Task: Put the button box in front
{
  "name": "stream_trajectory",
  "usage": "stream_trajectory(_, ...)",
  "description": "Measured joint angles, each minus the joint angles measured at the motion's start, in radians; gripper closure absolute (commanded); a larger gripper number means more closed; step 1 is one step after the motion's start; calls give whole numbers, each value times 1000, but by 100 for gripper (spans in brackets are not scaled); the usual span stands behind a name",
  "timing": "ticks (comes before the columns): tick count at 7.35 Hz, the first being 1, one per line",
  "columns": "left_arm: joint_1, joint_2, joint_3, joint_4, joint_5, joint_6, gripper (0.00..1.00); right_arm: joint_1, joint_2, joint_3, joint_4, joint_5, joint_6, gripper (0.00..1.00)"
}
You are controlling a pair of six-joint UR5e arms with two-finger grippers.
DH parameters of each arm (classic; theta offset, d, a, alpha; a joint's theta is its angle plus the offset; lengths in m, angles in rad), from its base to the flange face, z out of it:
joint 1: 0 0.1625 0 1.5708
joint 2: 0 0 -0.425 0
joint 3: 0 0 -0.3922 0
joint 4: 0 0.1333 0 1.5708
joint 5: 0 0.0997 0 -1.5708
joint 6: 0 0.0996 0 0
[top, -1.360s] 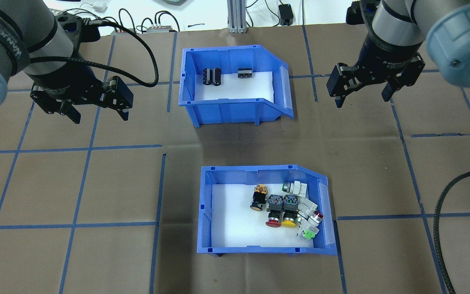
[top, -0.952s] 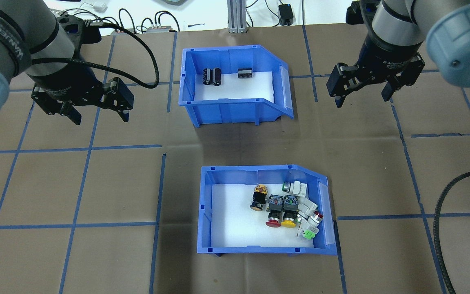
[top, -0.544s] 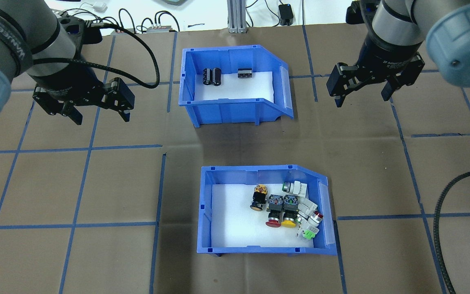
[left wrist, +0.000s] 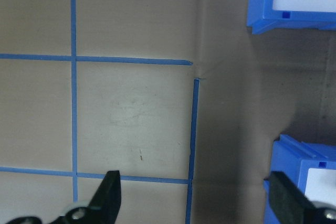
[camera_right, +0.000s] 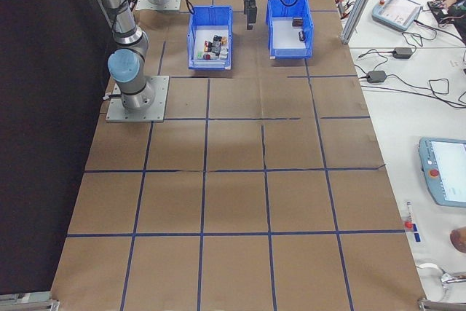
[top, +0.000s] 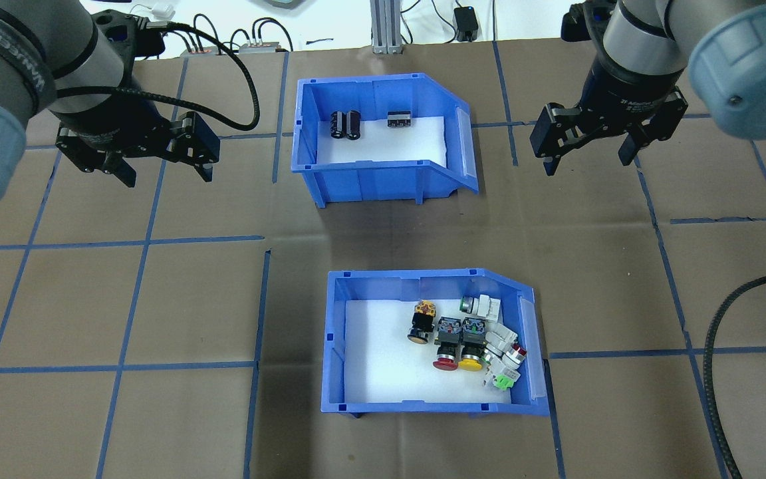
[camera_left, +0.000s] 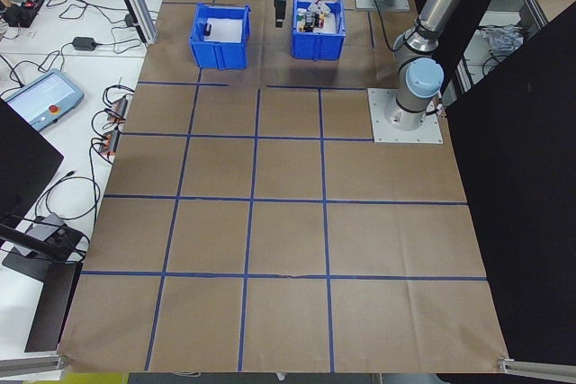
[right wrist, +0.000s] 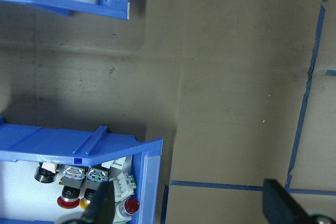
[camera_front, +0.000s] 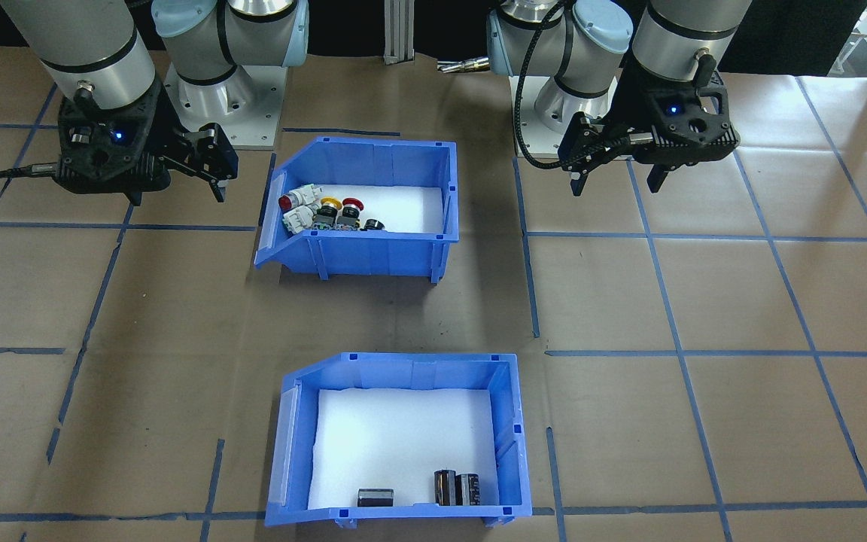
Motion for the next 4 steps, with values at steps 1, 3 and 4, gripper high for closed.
stream_trajectory(1, 0, -4, -2, 6, 0, -11, 1, 0, 2, -1, -1, -3, 0, 0)
stream_trajectory(3, 1, -8, -8, 21, 0, -69, 1, 0, 2, -3, 1, -1, -1, 0)
stream_trajectory(4, -1, 0, -16, 27, 0, -122, 1, 0, 3, -4, 3, 3, -2, 0)
